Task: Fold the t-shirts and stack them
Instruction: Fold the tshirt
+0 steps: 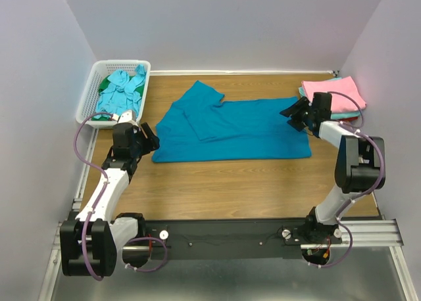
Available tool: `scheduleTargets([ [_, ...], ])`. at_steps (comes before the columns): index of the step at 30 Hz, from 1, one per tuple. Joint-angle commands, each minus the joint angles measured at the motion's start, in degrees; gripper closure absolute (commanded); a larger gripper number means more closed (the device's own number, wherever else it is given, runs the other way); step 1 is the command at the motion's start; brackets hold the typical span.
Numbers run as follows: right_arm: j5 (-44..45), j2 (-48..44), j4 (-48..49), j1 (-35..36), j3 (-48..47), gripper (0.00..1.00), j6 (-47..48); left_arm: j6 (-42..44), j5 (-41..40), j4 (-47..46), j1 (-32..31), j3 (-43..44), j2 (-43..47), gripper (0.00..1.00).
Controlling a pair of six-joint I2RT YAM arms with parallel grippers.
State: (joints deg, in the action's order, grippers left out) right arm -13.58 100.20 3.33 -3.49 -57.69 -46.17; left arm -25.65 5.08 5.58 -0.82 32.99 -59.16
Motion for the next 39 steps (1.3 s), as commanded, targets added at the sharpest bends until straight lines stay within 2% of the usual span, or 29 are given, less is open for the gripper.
scheduleTargets([
  [1, -10.6, -4.0, 0.0, 1.1, 1.4, 0.39, 6.5, 0.8, 1.9, -1.1, 0.3, -0.5, -1.3, 0.28],
  [5, -14.5, -4.1, 0.0, 6.7, 1.2, 0.42, 10.7, 0.2, 3.0, -1.6, 0.0, -0.1, -2.5, 0.28],
  [8, -15.2, -2.9, 0.2, 9.1, 1.8, 0.43, 10.2, -0.8, 4.4, -2.9, -1.7, 0.8, -5.1, 0.29],
  [15, -10.6, -3.2, 0.3, 8.0, 7.1, 0.43, 10.0, -3.7, 7.3, -3.3, -4.5, 6.6, -17.3, 0.35],
  [18, -10.8, -4.0, 0.4, 4.2, 10.5, 0.43, 9.8, -4.0, 9.4, -2.3, -4.5, 9.0, -23.8, 0.36],
  [22, -10.8, -6.7, 0.4, -5.0, 15.4, 0.43, 8.6, -3.6, 9.1, 0.4, -4.5, 11.6, -31.4, 0.37],
  [27, -12.3, -8.7, 0.5, -13.8, 21.6, 0.43, 5.4, -3.0, 8.7, 4.0, -4.5, 11.8, -35.2, 0.38],
  [33, -11.0, -13.3, 0.4, -22.5, 31.2, 0.43, 2.4, -4.3, 9.3, 5.5, -2.3, 6.0, -32.6, 0.38],
  [36, -11.2, -17.7, -0.7, -23.8, 34.2, 0.43, 3.8, -4.5, 9.3, 7.2, -1.8, 2.2, -28.6, 0.38],
  [39, -10.2, -22.1, -5.9, -23.8, 35.0, 0.43, 6.6, -6.8, 10.1, 8.7, -2.0, -0.4, -22.9, 0.38],
])
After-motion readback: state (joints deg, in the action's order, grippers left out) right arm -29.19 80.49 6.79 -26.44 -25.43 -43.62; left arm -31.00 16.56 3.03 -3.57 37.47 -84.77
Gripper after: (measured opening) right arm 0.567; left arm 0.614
